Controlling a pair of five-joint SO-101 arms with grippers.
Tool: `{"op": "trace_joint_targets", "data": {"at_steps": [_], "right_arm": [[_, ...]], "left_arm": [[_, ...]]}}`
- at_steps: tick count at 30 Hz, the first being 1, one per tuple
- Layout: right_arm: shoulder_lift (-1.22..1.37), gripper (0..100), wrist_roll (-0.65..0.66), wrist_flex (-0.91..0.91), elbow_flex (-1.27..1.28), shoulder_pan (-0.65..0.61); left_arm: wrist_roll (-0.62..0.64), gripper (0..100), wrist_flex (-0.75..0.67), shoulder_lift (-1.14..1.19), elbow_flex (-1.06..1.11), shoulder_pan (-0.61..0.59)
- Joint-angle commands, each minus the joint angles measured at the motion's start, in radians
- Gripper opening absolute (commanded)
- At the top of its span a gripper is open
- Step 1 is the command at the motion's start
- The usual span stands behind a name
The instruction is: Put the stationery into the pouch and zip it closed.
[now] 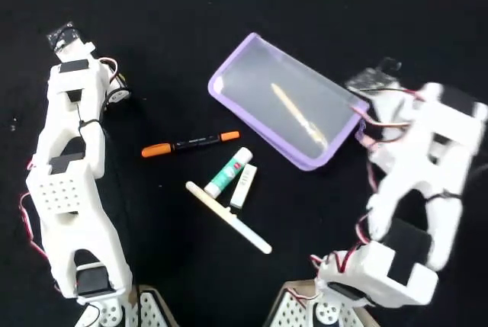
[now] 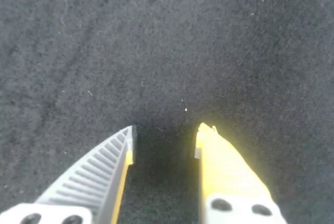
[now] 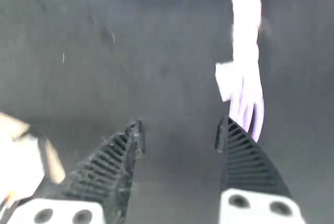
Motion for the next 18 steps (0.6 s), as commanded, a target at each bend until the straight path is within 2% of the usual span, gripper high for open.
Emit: {"op": "trace_joint_targets", "data": {"at_steps": [1,9,18], "right_arm": [[-0.044,22.6,-0.081,-0.158,0.048,-0.112],[0.007,22.6,-0.080,-0.367,0.119,-0.121],[0.289,22.6,-0.078,-0.394,-0.019,-0.121]], "left_arm": [[0.011,20,-0.028,0.008,-0.018,-0.013],[0.011,20,-0.028,0.008,-0.018,-0.012],[0.011,20,-0.031,0.009,-0.018,-0.010]]}}
